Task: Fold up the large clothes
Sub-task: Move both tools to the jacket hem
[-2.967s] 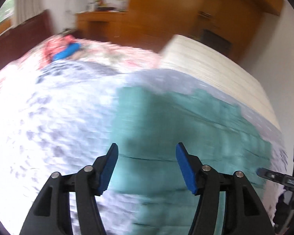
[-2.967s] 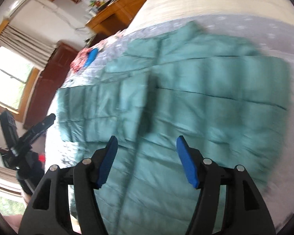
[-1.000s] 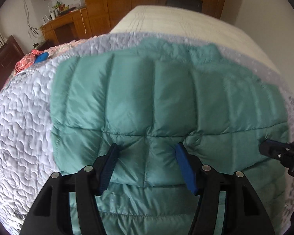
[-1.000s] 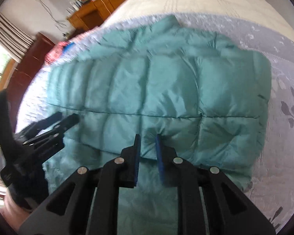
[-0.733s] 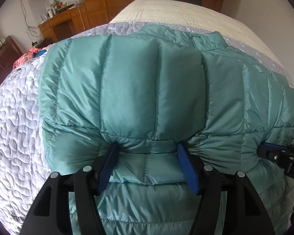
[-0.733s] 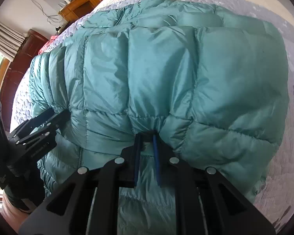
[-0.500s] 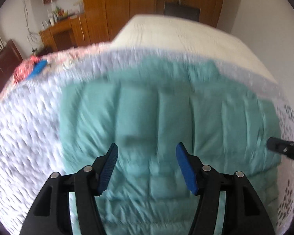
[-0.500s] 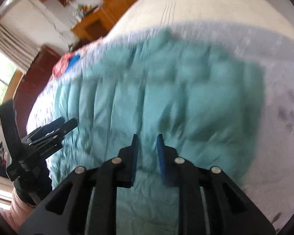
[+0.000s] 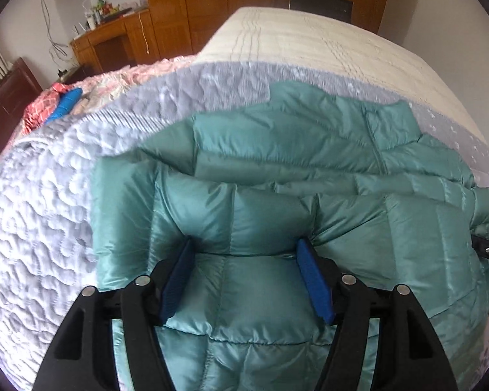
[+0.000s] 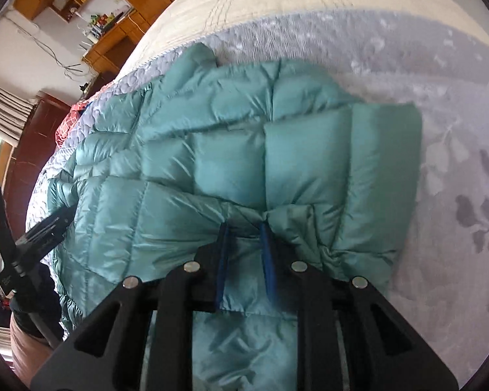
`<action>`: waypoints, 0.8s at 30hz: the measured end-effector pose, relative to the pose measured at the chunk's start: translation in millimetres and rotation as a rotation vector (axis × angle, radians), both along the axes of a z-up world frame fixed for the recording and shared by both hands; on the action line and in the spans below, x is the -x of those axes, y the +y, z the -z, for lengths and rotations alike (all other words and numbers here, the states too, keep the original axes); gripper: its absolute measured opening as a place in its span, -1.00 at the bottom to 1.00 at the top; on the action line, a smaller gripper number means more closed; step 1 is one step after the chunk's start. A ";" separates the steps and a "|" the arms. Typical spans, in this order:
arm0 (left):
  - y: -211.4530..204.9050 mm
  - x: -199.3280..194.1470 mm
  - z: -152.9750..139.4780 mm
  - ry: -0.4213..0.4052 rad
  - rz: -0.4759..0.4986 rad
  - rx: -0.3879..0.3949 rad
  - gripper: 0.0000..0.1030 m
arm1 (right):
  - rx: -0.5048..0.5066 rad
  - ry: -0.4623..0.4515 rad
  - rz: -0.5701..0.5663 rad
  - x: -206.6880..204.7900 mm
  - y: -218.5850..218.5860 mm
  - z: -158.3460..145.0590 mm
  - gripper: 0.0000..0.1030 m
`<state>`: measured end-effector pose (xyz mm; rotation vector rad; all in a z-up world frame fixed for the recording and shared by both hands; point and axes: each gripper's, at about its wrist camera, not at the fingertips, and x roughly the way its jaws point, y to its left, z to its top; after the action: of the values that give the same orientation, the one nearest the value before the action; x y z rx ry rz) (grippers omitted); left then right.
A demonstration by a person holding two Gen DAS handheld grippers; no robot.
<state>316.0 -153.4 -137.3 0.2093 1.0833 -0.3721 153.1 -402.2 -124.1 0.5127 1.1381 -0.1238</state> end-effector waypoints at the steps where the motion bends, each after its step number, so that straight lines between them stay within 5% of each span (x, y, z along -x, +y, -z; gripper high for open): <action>1: 0.4 -1.2 3.0 0.007 0.002 0.002 0.29 | -0.017 -0.001 0.007 0.1 -2.5 1.8 -0.63; 6: 0.8 -0.7 -2.5 0.018 -0.001 0.006 0.26 | -0.059 -0.019 0.006 7.4 -9.7 -12.1 -0.59; 12: 51.6 37.6 -60.5 -0.063 -0.018 0.065 0.28 | -0.087 -0.210 -0.060 76.7 -1.3 -77.6 -0.22; 16: 106.4 82.0 -76.7 -0.065 -0.014 0.035 0.35 | -0.038 -0.189 -0.085 139.7 11.9 -87.8 -0.06; 24: 195.6 179.7 -54.4 0.075 -0.040 -0.062 0.46 | -0.046 -0.094 -0.079 243.4 52.3 -70.5 0.32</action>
<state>136.3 42.1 -83.0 0.2296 1.1718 -0.3127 -90.3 -350.0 -53.6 0.5092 1.0698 -0.0053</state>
